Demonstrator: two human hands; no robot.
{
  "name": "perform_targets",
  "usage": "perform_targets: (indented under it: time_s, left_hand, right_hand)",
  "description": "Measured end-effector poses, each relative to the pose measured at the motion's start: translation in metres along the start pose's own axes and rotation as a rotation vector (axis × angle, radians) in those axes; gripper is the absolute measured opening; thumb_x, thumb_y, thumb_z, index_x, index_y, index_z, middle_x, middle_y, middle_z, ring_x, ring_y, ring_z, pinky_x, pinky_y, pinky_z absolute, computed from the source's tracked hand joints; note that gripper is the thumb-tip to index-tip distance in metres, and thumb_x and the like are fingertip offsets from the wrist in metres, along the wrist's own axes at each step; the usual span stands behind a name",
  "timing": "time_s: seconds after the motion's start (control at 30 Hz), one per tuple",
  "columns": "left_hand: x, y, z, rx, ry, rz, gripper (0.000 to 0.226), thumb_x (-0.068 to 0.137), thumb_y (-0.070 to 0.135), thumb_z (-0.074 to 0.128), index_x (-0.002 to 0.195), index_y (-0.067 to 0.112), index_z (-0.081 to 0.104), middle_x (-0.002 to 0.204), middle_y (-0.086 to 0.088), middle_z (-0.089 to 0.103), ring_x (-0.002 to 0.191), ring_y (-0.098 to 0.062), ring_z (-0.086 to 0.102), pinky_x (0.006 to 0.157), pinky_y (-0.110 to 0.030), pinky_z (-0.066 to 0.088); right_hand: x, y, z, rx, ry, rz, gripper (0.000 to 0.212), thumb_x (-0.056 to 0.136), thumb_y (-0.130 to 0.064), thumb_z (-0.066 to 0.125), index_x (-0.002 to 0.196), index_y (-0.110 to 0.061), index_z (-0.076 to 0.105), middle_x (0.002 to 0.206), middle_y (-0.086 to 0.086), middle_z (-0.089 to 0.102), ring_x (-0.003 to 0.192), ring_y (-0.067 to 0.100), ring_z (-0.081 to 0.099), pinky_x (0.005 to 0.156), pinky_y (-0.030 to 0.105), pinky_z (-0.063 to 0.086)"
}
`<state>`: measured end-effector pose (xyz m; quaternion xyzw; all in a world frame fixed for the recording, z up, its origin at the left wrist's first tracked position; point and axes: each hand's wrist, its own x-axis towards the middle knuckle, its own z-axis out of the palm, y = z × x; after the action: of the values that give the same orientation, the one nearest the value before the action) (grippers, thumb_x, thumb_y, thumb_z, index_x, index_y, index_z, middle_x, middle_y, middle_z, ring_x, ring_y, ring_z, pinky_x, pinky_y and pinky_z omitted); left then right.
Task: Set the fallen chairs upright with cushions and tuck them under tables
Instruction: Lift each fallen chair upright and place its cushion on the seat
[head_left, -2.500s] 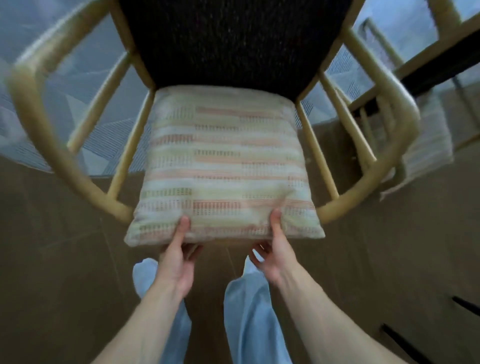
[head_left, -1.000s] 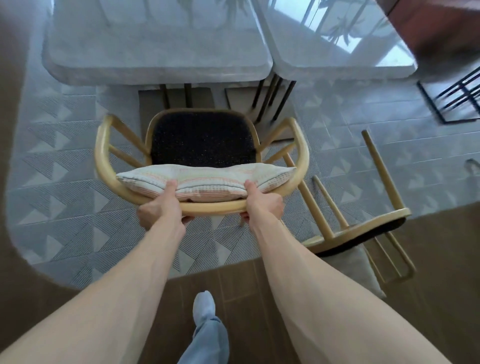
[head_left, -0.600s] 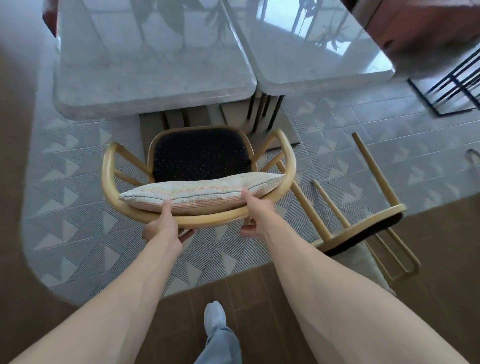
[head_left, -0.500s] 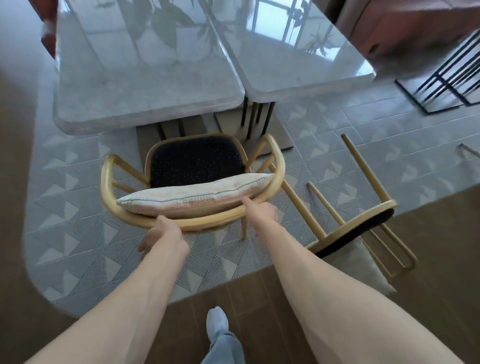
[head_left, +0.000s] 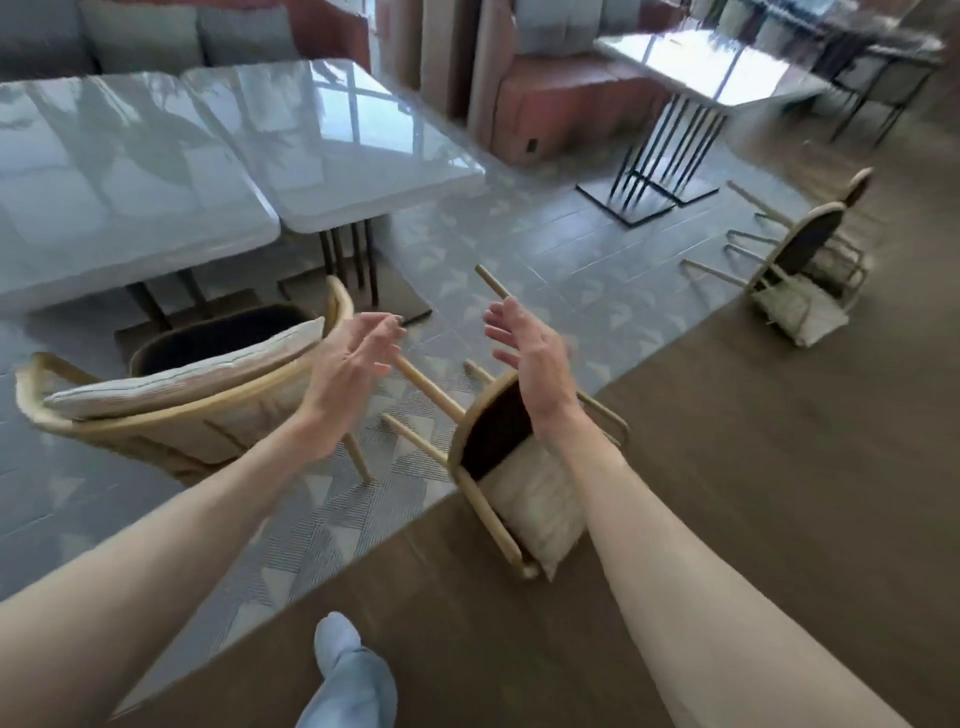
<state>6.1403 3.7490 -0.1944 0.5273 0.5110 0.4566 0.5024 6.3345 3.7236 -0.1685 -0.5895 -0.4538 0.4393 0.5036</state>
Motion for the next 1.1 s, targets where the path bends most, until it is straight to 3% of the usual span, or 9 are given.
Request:
perform_targets:
  time_s: [0.13, 0.33, 0.53, 0.73, 0.87, 1.0, 1.1]
  left_hand:
    - [-0.029, 0.055, 0.081, -0.077, -0.019, 0.126, 0.030, 0.108, 0.027, 0.041, 0.118, 0.008, 0.063, 0.120, -0.017, 0.068, 0.107, -0.031, 0.066, 0.093, -0.044, 0.053]
    - [-0.036, 0.122, 0.179, -0.233, -0.091, 0.275, 0.052, 0.100, 0.042, 0.038, 0.123, 0.002, 0.062, 0.119, -0.018, 0.069, 0.104, -0.028, 0.066, 0.091, -0.039, 0.053]
    - [0.031, 0.138, 0.252, -0.248, -0.116, 0.348, 0.050, 0.101, 0.042, 0.038, 0.124, 0.005, 0.061, 0.121, -0.014, 0.069, 0.110, -0.033, 0.065, 0.095, -0.045, 0.052]
    - [0.113, 0.126, 0.344, -0.319, -0.058, 0.258, 0.044, 0.100, 0.043, 0.037, 0.118, 0.010, 0.060, 0.119, -0.015, 0.069, 0.104, -0.030, 0.067, 0.095, -0.051, 0.052]
    - [0.142, 0.114, 0.383, -0.338, -0.030, 0.195, 0.039, 0.098, 0.043, 0.039, 0.112, 0.014, 0.062, 0.115, -0.012, 0.069, 0.101, -0.027, 0.067, 0.095, -0.051, 0.051]
    - [0.175, 0.103, 0.403, -0.305, 0.045, 0.169, 0.050, 0.096, 0.043, 0.038, 0.118, 0.003, 0.058, 0.116, -0.015, 0.068, 0.100, -0.029, 0.065, 0.094, -0.053, 0.051]
    - [0.196, 0.084, 0.415, -0.276, 0.139, 0.159, 0.050, 0.097, 0.041, 0.037, 0.119, 0.001, 0.058, 0.115, -0.016, 0.068, 0.100, -0.029, 0.065, 0.093, -0.052, 0.051]
  right_hand:
    - [-0.039, -0.042, -0.105, 0.040, 0.133, -0.084, 0.050, 0.108, -0.043, 0.038, 0.131, -0.007, 0.064, 0.128, 0.007, 0.069, 0.120, 0.020, 0.065, 0.111, 0.048, 0.046]
    - [-0.037, -0.088, -0.182, 0.081, 0.226, -0.251, 0.061, 0.099, -0.055, 0.040, 0.134, -0.011, 0.063, 0.127, -0.001, 0.072, 0.119, 0.012, 0.067, 0.109, 0.041, 0.049]
    - [0.026, -0.100, -0.240, 0.018, 0.189, -0.348, 0.054, 0.099, -0.052, 0.042, 0.128, -0.014, 0.067, 0.120, -0.003, 0.075, 0.115, 0.010, 0.069, 0.108, 0.043, 0.050]
    - [0.108, -0.085, -0.310, -0.057, 0.161, -0.250, 0.059, 0.096, -0.055, 0.044, 0.126, -0.009, 0.067, 0.120, 0.004, 0.074, 0.114, 0.016, 0.069, 0.108, 0.046, 0.050]
    - [0.153, -0.066, -0.339, -0.016, 0.151, -0.170, 0.045, 0.103, -0.046, 0.041, 0.121, -0.014, 0.068, 0.119, 0.006, 0.074, 0.114, 0.020, 0.069, 0.108, 0.049, 0.049]
    - [0.201, -0.050, -0.354, 0.001, 0.108, -0.149, 0.056, 0.097, -0.052, 0.043, 0.125, -0.009, 0.067, 0.120, 0.005, 0.075, 0.114, 0.020, 0.070, 0.107, 0.048, 0.050]
    - [0.244, -0.031, -0.364, 0.003, 0.023, -0.121, 0.047, 0.106, -0.042, 0.042, 0.124, -0.007, 0.068, 0.118, 0.007, 0.075, 0.113, 0.021, 0.070, 0.107, 0.049, 0.049]
